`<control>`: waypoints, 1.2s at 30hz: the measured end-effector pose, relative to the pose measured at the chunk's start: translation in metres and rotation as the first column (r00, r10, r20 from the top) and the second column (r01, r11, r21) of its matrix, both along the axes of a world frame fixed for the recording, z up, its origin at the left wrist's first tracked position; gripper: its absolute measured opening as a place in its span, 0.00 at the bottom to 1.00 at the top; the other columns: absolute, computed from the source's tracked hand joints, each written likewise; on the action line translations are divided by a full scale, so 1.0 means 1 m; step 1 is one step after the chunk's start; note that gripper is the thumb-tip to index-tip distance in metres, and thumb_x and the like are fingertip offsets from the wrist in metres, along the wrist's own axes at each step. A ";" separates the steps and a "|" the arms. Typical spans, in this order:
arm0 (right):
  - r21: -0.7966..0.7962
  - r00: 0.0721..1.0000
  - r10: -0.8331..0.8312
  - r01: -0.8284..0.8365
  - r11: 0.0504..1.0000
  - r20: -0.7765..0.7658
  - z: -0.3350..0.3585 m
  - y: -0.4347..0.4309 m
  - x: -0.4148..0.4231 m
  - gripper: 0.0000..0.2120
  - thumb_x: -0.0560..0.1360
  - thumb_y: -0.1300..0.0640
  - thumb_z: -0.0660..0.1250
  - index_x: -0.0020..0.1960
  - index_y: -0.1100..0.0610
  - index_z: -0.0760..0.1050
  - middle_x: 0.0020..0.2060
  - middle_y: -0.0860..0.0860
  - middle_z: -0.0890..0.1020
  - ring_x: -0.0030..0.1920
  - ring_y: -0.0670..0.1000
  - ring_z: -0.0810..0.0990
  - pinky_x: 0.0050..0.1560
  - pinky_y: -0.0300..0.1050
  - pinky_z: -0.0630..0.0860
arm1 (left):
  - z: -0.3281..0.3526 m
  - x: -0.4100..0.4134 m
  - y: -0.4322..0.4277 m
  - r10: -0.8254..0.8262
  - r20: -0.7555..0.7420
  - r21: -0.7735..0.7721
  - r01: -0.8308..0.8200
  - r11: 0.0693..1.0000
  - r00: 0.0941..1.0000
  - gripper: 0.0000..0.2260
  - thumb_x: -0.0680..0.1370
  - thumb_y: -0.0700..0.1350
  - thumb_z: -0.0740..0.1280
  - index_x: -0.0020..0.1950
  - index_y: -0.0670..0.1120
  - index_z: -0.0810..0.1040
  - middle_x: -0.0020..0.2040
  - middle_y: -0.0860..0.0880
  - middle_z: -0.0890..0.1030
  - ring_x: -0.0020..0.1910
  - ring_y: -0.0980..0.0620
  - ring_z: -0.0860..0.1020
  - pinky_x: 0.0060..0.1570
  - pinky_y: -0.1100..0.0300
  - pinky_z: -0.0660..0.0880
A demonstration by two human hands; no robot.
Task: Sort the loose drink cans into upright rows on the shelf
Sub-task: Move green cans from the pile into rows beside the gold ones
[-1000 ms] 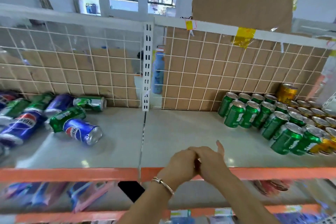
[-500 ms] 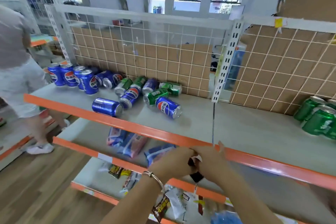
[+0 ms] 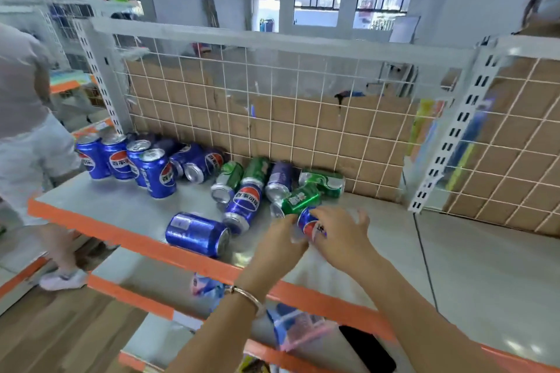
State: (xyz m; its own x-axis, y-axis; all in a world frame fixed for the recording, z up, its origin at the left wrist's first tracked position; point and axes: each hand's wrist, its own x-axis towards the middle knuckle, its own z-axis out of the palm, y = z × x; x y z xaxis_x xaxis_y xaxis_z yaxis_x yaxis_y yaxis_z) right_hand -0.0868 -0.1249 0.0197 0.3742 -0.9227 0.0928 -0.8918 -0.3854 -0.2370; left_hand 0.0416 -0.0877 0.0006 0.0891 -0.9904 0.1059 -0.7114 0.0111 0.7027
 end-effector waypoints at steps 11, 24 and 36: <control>0.157 0.971 -0.238 0.232 0.960 0.020 -0.008 -0.080 -0.010 0.22 0.78 0.56 0.56 0.71 0.48 0.65 0.69 0.47 0.70 0.70 0.50 0.66 0.72 0.58 0.50 | -0.030 0.027 -0.085 0.230 -0.180 0.170 -0.200 0.965 0.956 0.26 0.71 0.52 0.71 0.66 0.46 0.69 0.59 0.43 0.77 0.57 0.42 0.76 0.59 0.48 0.74; 0.081 0.946 -0.014 0.042 0.996 -0.324 -0.019 -0.167 0.010 0.39 0.74 0.52 0.67 0.77 0.49 0.48 0.76 0.53 0.56 0.76 0.55 0.55 0.73 0.62 0.47 | -0.041 0.036 -0.111 0.225 -0.382 0.297 -0.112 0.948 0.896 0.31 0.64 0.53 0.77 0.63 0.48 0.71 0.56 0.50 0.80 0.52 0.52 0.79 0.57 0.52 0.77; 0.302 0.886 -0.075 0.235 0.924 -0.459 0.021 -0.186 -0.004 0.13 0.71 0.58 0.69 0.55 0.61 0.76 0.45 0.55 0.77 0.46 0.55 0.77 0.46 0.46 0.74 | -0.053 0.028 -0.108 0.418 -0.729 0.366 -0.207 0.907 0.542 0.42 0.60 0.42 0.81 0.69 0.47 0.63 0.59 0.45 0.77 0.56 0.46 0.78 0.60 0.47 0.75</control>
